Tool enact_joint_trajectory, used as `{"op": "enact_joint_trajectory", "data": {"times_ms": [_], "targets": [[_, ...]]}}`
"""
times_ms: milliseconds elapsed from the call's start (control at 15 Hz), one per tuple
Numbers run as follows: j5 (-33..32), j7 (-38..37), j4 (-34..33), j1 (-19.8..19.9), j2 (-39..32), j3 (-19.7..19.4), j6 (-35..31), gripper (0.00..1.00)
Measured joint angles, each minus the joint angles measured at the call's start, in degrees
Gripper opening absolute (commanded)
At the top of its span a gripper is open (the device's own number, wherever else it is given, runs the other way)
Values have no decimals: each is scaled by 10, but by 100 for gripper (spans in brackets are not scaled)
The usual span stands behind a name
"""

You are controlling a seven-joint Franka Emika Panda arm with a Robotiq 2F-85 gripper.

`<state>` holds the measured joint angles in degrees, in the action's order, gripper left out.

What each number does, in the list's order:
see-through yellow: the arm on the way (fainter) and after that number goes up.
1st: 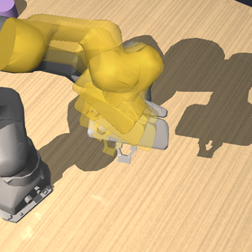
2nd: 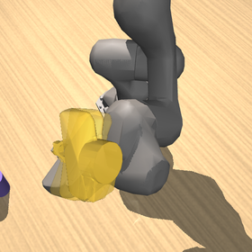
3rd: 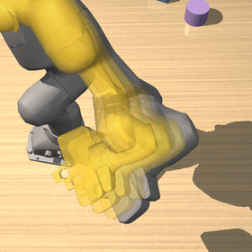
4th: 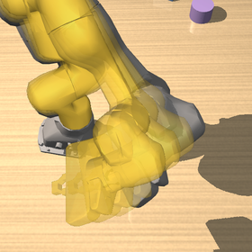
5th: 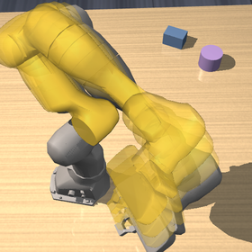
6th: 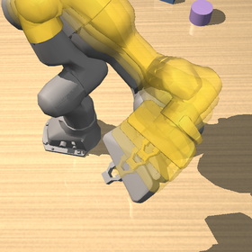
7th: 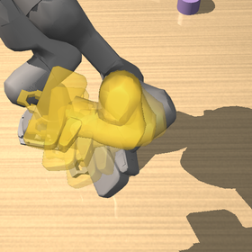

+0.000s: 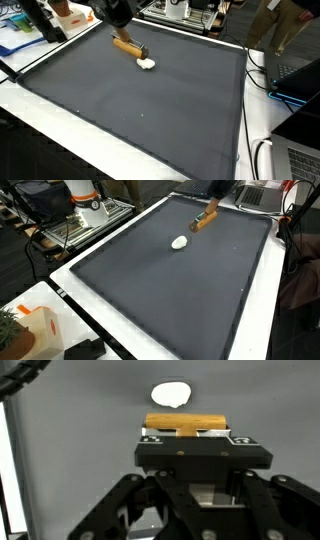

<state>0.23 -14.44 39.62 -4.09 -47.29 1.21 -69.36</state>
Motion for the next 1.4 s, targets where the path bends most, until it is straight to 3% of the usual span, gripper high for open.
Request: {"op": "enact_joint_trajectory", "data": {"times_ms": [600,667,867,933,1400], "targets": [[56,-20,201,39,139,0,-20,23],[61,-22,227,39,154,0,-37,48],[80,-24,290,41,195,0,-72,48],[81,-24,300,41,203,0,-75,23],[77,-19,310,33,207,-3,-115,23]]}}
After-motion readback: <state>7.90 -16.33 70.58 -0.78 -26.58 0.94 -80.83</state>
